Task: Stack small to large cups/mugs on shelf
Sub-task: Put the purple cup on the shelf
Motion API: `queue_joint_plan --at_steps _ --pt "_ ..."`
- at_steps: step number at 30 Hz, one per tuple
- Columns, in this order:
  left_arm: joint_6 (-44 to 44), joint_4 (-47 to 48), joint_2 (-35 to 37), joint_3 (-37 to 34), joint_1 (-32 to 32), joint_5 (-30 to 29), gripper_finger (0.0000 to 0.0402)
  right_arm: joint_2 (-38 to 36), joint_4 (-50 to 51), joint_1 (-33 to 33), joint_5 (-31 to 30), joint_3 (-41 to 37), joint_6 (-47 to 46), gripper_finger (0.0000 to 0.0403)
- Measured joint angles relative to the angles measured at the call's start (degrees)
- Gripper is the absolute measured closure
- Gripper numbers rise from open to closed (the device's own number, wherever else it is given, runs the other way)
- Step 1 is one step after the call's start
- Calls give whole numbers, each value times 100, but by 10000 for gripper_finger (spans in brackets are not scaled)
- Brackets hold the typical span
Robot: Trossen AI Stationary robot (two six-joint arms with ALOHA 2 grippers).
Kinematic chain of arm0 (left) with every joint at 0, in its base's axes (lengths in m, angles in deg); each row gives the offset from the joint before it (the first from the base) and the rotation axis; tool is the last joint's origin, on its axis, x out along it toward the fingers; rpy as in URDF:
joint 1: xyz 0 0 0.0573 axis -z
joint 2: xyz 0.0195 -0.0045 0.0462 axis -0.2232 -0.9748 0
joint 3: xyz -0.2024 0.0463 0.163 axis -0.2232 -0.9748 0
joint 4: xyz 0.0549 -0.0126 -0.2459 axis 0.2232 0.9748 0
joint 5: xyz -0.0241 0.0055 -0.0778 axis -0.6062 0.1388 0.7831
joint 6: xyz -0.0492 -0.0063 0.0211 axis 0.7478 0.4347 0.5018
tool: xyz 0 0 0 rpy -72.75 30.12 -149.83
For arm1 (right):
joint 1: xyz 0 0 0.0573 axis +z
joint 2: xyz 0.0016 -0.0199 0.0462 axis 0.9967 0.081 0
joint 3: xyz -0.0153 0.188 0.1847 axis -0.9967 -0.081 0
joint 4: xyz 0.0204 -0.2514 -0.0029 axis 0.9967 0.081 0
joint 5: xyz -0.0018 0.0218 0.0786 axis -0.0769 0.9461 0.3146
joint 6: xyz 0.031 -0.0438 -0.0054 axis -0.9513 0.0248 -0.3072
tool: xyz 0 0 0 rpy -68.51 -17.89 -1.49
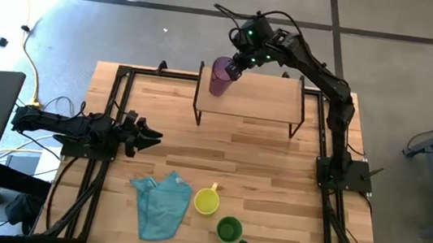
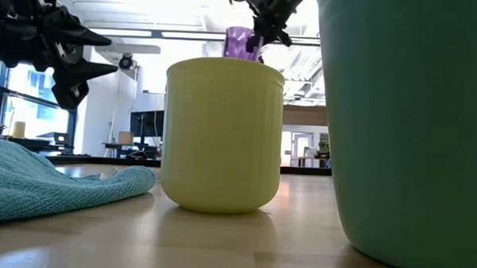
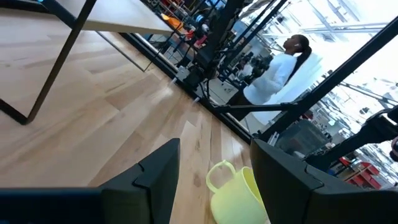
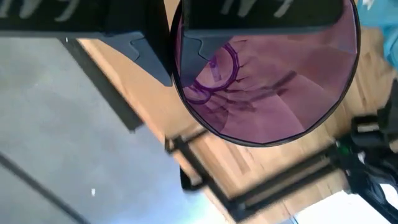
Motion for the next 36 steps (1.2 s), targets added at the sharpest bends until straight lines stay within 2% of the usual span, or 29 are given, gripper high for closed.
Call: queue_joint_plan --at_steps 6,10,15,22,28,36 --pt "37 9 -228 0 1 -2 218 -228 899 -120 -253 0 -2 403" --pt "38 -1 -314 0 0 -47 218 -441 1146 -207 -457 0 0 403" --pt "39 -7 -316 0 0 -76 218 -703 1187 -343 -460 7 -19 403" --pt "39 -9 -316 0 0 -87 218 -709 1099 -375 -445 7 -2 403" --pt "39 -12 -316 0 0 -132 218 -514 723 -371 -107 7 -17 403" --pt "102 -16 -316 0 0 -153 218 -572 1469 -558 -239 4 -60 403"
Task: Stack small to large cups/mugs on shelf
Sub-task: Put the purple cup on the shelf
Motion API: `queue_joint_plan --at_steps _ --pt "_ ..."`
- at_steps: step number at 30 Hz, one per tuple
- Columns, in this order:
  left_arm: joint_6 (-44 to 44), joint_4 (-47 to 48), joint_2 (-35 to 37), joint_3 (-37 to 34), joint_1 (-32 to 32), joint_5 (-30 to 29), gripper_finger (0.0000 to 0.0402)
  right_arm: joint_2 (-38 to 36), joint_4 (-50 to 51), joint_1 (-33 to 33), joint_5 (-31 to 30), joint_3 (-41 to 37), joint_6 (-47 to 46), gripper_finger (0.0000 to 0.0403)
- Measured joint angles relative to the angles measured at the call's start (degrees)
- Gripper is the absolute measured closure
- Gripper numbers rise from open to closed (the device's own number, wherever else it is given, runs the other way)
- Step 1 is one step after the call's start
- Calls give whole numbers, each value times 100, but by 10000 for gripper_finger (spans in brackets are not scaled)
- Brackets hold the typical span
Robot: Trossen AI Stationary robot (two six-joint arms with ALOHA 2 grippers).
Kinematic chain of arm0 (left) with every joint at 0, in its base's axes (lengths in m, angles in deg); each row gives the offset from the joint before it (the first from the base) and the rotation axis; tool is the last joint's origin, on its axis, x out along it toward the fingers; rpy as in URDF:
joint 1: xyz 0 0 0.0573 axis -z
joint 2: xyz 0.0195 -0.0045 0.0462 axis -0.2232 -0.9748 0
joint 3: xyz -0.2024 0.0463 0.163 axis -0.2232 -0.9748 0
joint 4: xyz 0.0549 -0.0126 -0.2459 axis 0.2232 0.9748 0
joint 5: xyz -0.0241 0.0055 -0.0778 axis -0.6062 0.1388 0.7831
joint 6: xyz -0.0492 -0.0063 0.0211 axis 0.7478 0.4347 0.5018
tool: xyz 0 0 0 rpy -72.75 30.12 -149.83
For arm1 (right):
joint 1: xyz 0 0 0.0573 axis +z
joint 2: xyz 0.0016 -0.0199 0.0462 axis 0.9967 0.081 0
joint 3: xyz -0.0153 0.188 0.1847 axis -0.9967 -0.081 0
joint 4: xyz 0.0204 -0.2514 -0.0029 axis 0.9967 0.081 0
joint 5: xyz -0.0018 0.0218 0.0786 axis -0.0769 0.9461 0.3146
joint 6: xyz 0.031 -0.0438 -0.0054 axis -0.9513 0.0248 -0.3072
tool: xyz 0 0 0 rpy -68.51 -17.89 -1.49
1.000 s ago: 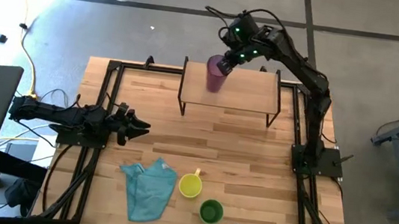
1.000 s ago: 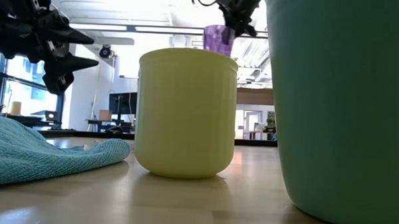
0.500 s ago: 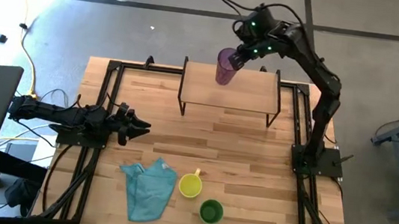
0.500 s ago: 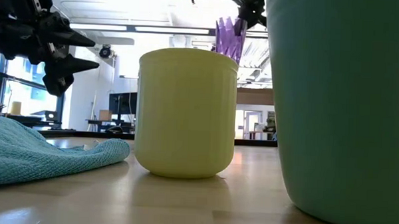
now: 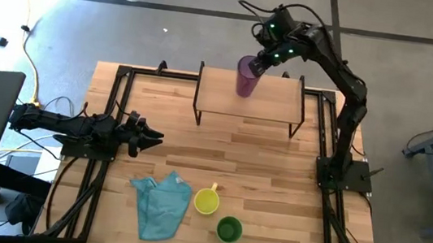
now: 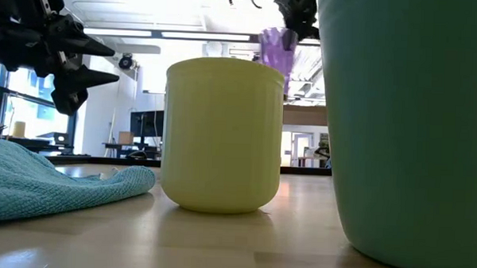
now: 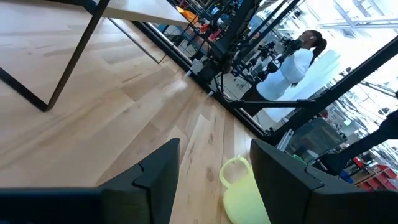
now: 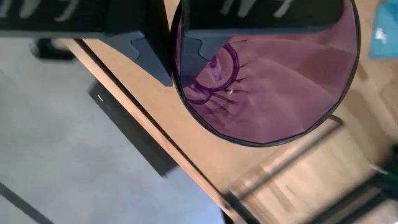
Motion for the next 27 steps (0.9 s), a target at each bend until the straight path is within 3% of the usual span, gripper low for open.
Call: queue_joint_plan --at_steps 10,21,27 --pt "0 -11 0 0 0 -81 218 -452 1051 -418 -291 0 27 403" --pt "42 -14 0 0 0 -81 218 -914 1031 -909 -177 -34 214 403" --pt "44 -13 0 0 1 -81 218 -1335 1039 -1096 -1 -950 105 403"
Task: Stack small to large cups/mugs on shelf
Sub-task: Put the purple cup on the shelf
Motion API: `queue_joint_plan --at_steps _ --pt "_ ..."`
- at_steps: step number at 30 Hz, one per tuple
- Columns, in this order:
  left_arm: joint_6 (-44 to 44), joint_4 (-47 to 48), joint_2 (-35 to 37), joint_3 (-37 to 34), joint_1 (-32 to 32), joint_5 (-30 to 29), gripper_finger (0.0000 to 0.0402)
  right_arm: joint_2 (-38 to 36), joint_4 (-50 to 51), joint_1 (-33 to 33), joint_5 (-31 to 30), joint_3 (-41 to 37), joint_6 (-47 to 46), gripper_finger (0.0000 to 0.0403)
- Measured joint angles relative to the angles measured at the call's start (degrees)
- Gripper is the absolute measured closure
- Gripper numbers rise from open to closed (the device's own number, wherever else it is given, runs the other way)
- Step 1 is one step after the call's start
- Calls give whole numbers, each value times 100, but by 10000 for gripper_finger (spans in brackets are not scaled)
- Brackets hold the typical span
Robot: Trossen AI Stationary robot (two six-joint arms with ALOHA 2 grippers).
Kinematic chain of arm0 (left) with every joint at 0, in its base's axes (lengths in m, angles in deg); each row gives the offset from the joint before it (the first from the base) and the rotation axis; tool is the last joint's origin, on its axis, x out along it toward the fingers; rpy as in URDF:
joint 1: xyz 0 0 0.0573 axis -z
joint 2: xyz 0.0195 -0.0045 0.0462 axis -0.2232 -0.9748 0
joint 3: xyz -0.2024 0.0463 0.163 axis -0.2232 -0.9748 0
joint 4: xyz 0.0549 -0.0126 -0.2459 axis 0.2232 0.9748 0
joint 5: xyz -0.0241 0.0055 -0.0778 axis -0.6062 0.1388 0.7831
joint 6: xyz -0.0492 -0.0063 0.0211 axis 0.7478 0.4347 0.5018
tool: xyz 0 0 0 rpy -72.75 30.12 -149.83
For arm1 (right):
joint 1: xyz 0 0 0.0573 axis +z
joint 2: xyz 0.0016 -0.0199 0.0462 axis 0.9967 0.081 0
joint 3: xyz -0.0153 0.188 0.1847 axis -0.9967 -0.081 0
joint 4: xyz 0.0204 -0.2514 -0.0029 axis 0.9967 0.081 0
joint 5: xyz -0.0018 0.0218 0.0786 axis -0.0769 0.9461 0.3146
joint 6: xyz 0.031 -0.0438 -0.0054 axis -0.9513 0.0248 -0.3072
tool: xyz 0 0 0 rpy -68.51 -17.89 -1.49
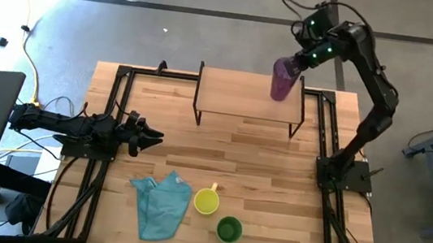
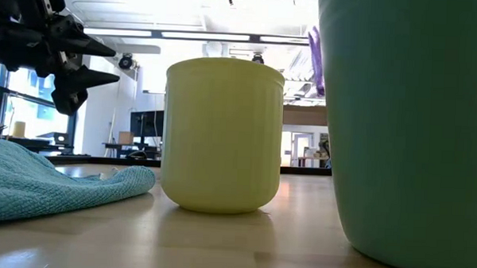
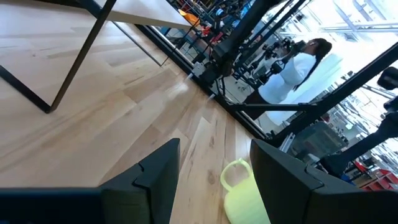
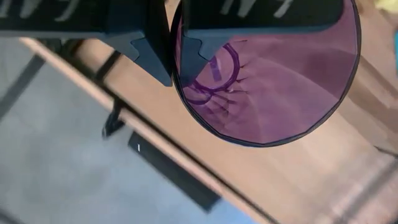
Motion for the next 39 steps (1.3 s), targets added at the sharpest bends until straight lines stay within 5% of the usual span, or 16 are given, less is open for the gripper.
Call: queue_joint_plan --at_steps 18,39 --pt "0 -39 2 0 -1 -259 218 -1613 -1275 -428 35 -2766 -108 403" --pt "260 -42 2 0 1 -269 218 -1515 -1796 -444 231 -2881 -14 403"
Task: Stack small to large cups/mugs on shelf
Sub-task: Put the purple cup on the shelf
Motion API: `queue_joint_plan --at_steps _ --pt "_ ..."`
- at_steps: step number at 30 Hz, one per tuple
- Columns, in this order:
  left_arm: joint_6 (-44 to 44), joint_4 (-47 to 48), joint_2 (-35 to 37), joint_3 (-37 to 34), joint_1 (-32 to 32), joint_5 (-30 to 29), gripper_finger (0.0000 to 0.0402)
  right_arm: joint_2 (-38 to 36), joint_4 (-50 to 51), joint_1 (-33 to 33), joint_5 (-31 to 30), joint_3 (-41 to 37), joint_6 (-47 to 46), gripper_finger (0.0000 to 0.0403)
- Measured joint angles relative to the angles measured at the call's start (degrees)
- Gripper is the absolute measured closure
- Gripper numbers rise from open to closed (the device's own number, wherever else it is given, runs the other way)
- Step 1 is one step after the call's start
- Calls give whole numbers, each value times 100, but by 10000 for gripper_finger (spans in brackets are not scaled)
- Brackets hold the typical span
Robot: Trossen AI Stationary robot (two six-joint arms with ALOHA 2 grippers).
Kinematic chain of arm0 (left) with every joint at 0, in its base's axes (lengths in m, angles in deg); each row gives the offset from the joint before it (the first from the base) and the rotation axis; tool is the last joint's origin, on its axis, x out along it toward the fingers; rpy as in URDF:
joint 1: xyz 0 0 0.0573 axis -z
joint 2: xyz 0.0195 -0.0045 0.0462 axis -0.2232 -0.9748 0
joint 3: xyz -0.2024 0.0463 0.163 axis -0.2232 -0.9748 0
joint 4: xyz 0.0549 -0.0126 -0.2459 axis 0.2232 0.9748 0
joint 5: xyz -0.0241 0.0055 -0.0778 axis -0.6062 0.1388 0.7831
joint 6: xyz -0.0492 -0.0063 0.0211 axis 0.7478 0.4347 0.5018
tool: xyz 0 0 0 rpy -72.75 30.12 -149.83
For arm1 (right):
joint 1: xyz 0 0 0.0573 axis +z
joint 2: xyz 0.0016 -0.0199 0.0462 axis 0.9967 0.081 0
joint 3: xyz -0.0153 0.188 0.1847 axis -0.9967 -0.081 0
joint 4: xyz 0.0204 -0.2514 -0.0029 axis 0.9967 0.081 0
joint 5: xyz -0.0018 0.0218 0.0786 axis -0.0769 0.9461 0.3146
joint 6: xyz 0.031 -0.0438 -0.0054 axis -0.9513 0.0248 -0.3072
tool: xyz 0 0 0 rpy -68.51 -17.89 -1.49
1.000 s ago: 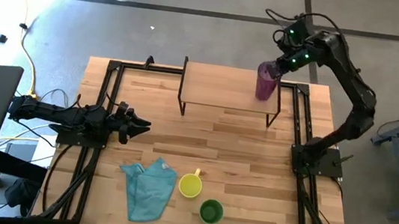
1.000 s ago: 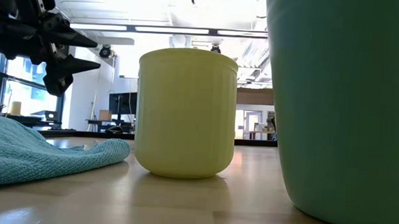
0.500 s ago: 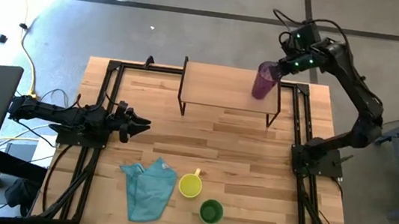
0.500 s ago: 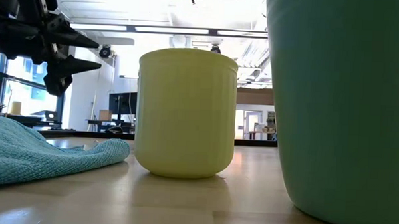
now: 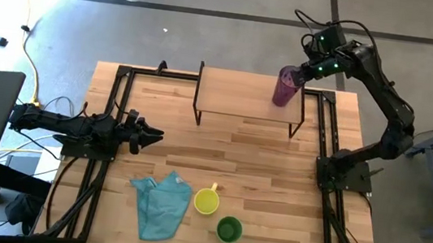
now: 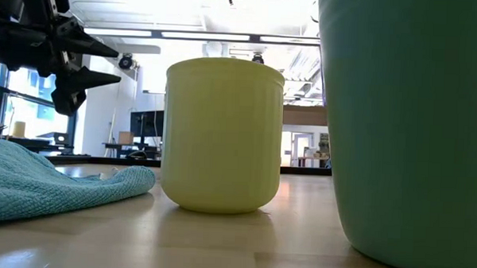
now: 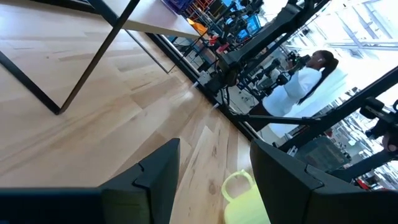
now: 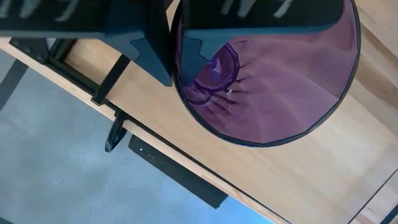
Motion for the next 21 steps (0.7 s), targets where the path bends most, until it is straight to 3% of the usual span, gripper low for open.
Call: queue_joint_plan --at_steps 13,21 --pt "-2 4 0 0 0 9 218 0 13 0 1 2 -5 402" --pt "-2 4 0 0 0 11 218 0 7 0 3 6 -48 364"
